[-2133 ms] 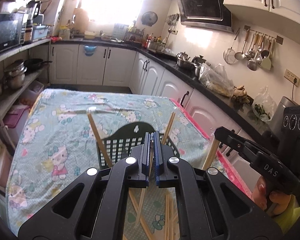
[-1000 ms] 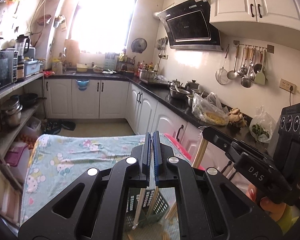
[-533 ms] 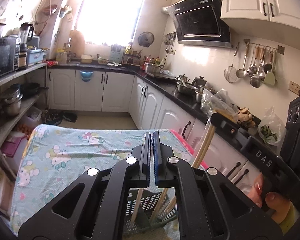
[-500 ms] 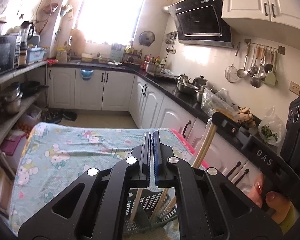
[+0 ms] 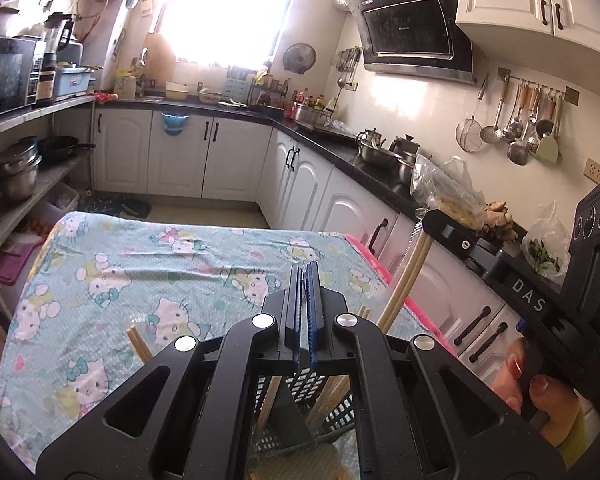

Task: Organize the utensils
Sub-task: 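Lower the held chopsticks down into the basket with both grippers, then open both grippers to release the chopsticks inside the basket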

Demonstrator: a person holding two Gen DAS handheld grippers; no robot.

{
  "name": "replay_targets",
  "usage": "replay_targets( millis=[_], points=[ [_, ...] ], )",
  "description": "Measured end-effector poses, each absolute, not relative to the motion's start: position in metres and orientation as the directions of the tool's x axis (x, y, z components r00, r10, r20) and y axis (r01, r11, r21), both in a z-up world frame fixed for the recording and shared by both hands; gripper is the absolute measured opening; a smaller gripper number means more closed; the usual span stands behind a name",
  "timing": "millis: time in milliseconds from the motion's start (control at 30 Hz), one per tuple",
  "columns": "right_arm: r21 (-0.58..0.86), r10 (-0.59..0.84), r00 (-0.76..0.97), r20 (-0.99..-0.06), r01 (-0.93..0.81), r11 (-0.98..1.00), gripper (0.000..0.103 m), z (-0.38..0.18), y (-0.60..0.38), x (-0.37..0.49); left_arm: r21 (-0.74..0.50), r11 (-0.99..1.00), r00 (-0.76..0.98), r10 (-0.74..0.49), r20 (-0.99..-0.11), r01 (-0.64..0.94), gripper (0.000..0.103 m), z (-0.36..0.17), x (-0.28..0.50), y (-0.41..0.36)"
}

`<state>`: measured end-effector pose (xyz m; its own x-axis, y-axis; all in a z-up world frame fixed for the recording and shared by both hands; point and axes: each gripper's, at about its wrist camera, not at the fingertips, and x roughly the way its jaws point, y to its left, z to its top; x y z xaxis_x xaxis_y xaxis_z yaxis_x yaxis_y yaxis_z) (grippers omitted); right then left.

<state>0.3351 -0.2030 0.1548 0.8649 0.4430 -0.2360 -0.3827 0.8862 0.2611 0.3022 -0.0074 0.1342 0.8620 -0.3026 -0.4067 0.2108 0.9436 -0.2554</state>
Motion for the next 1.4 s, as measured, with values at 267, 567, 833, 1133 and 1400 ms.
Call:
replay_targets(
  millis=[267, 567, 833, 1133, 1400],
  points=[
    [0.252, 0.435, 0.867, -0.244, -0.376, 0.892, 0.006, 0.140, -0.195, 0.334, -0.257, 0.943, 0.851, -0.305, -0.427, 0.209, 0.001, 0.122, 0.303, -0.003],
    [0.269, 0.423, 0.863, -0.276, -0.354, 0.896, 0.006, 0.121, -0.192, 0.335, -0.240, 0.952, 0.849, -0.283, -0.447, 0.191, 0.001, 0.110, 0.299, 0.002],
    [0.262, 0.406, 0.860, -0.309, -0.334, 0.905, 0.006, 0.110, -0.191, 0.332, -0.220, 0.960, 0.849, -0.258, -0.462, 0.173, 0.001, 0.106, 0.298, 0.008],
    [0.286, 0.401, 0.857, -0.323, -0.315, 0.905, 0.007, 0.104, -0.194, 0.326, -0.220, 0.964, 0.843, -0.241, -0.480, 0.150, 0.001, 0.103, 0.295, 0.016],
    [0.288, 0.393, 0.850, -0.351, -0.301, 0.909, 0.017, 0.098, -0.199, 0.317, -0.222, 0.964, 0.837, -0.239, -0.492, 0.144, 0.001, 0.099, 0.291, 0.016]
  ],
)
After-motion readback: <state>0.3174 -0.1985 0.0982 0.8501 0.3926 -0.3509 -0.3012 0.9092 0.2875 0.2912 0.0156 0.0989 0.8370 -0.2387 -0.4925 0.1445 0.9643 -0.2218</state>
